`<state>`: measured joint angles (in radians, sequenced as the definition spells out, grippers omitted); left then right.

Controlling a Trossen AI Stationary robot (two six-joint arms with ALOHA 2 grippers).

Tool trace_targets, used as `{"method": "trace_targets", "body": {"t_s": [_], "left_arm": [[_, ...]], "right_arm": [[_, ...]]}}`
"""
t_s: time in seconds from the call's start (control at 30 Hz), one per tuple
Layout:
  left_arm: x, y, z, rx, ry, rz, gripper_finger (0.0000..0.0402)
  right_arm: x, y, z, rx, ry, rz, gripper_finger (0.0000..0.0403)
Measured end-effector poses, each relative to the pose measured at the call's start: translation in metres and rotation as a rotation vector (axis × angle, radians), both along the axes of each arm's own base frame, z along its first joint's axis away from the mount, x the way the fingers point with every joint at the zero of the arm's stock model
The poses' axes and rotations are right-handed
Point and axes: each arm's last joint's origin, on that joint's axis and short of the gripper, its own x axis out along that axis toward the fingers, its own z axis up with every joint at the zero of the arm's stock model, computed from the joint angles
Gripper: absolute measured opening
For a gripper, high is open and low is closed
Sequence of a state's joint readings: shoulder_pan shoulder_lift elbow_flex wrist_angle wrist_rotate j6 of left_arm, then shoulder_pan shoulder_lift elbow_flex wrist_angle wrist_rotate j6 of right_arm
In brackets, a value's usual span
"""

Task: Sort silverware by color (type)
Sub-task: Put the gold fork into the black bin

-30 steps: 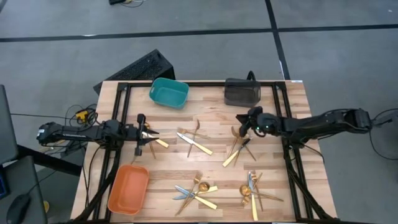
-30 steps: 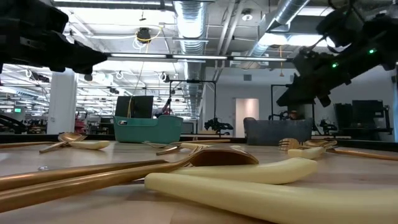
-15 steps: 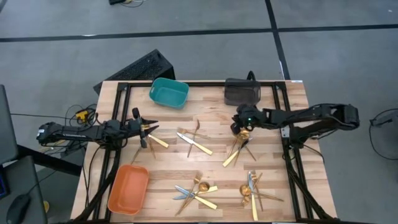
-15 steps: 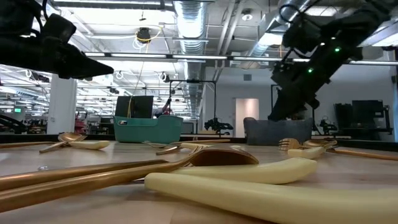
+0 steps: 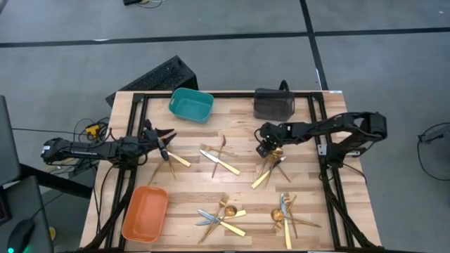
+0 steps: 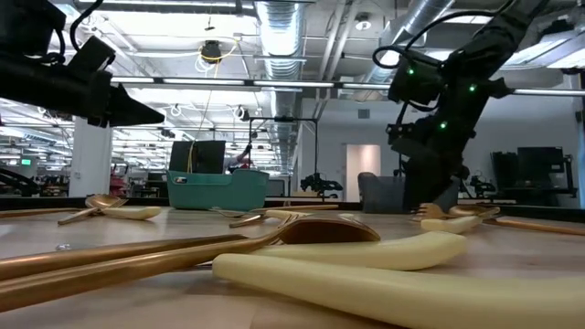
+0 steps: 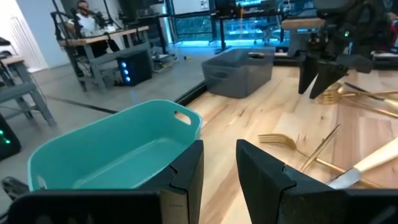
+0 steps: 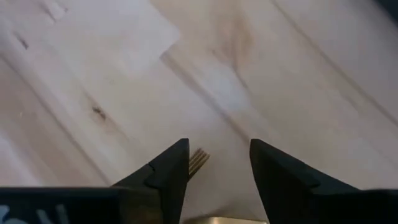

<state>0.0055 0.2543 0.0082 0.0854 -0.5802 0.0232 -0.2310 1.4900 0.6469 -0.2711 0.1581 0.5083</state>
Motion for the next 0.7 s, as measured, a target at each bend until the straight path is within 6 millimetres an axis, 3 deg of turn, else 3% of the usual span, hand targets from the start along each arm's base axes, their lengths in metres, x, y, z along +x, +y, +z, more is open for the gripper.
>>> {"method": "trace_targets", "body": {"t_s": [0.13,0.47,0.7], "left_arm": [[0.001,0.000,-0.002,-0.007,0.018,0.001,0.0087],[0.004,0.000,-0.008,-0.017,0.080,0.006,0.0087],[0.006,0.000,-0.011,-0.052,0.091,0.014,0.0087]], "right_arm": [[0.002,0.000,0.006,0.031,0.028,0.012,0.0184],[0.000,0.009,0.043,0.107,0.085,0.043,0.0176],[0.007,0.022,0.031,0.127,0.126,0.066,0.0176]]}}
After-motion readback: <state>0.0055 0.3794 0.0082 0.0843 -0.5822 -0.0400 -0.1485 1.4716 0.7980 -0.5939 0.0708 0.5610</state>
